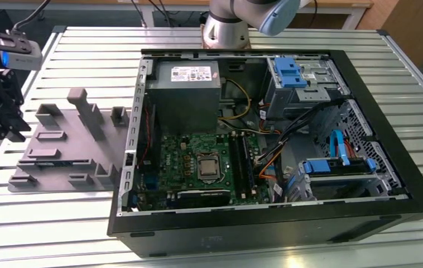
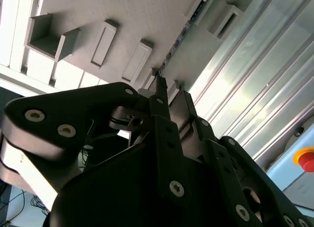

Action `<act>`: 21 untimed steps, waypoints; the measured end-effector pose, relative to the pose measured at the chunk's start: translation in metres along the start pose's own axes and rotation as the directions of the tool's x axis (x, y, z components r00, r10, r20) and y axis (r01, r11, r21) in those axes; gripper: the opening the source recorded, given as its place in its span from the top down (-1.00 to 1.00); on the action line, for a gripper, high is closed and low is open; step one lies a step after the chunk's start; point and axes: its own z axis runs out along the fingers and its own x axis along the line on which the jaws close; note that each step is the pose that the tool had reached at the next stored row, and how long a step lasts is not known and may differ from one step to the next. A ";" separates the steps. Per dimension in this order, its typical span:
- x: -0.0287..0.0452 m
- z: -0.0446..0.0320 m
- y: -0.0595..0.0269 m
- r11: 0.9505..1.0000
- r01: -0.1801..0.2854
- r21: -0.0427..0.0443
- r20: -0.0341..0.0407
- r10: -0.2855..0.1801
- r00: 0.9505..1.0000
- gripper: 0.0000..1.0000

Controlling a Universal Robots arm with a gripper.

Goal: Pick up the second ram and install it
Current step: 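Pick up the second ram and move it above second insertion slot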

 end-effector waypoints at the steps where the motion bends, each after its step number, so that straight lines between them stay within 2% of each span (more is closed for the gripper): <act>1: 0.0000 0.0003 0.0000 1.000 0.000 0.000 0.000 0.000 1.000 0.40; 21: 0.0001 0.0070 0.0000 1.000 0.000 0.000 0.000 0.000 1.000 0.40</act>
